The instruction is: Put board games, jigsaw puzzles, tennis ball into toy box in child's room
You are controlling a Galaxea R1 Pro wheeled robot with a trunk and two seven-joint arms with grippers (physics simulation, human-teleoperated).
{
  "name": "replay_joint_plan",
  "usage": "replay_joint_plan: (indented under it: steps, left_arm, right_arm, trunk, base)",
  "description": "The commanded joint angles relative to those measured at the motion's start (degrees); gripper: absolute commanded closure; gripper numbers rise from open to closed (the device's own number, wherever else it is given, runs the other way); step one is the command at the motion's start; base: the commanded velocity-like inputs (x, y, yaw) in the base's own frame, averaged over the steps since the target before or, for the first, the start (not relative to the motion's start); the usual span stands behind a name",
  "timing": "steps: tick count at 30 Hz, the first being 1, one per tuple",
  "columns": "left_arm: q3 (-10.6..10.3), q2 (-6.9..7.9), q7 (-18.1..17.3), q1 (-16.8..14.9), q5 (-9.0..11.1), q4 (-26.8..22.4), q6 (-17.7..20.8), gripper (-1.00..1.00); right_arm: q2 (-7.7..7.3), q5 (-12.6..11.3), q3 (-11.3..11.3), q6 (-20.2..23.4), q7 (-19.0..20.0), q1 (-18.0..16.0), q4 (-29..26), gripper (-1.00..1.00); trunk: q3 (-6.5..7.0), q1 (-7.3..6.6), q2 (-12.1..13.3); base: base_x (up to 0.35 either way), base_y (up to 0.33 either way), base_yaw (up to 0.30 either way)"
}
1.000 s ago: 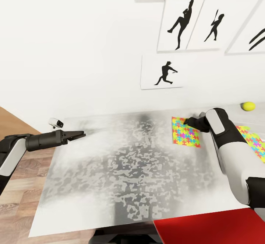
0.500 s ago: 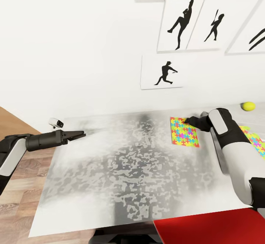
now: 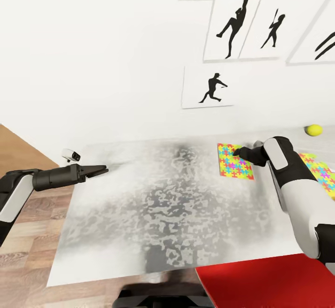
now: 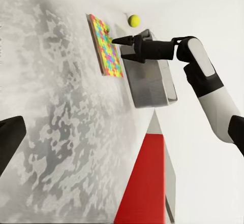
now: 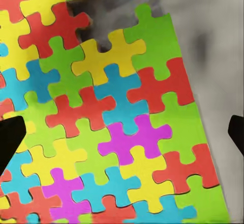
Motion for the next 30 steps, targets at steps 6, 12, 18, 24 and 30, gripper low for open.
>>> replay_joint_plan:
  steps: [6,12,18,24,30]
  left_arm:
    - [-0.1,0.12,-0.2,-0.1,0.1,0.0,0.3,-1.0]
    - [-0.1,0.14,-0.2,-0.1,0.1,0.0,0.3,-1.0]
    - [-0.1,0.14,-0.2,0.0,0.1,0.0,0.3,-1.0]
    - [-0.1,0.14,-0.2,0.0,0.1,0.0,0.3,-1.0]
    - [-0.1,0.14,-0.2,-0.1,0.2,0.0,0.2,-1.0]
  right_arm:
    - [0.01,-0.5,0.0,0.1,-0.5,0.0,-0.1,-1.0]
    - [0.08,-0.5,0.0,0.1,-0.5,0.0,-0.1,-1.0]
    - [0.09,-0.5,0.0,0.1,-0.5,0.0,-0.1,-1.0]
    - [0.03,-0.5,0.0,0.1,-0.5,0.0,-0.1,-1.0]
    - [0.03,-0.5,0.0,0.1,-0.5,0.0,-0.1,-1.0]
  trunk:
    - [-0.09,0.02,-0.1]
    - [-0.09,0.02,-0.1]
    - [-0.09,0.02,-0.1]
    - [-0.09,0.02,-0.1]
    - [-0.09,0.02,-0.1]
  base:
    - [-0.106,0.098,0.0]
    - [-0.016,0.014,0.0]
    - [-0.001,0.001,0.0]
    - [0.003,0.0,0.0]
    - [0.066,0.0,0.0]
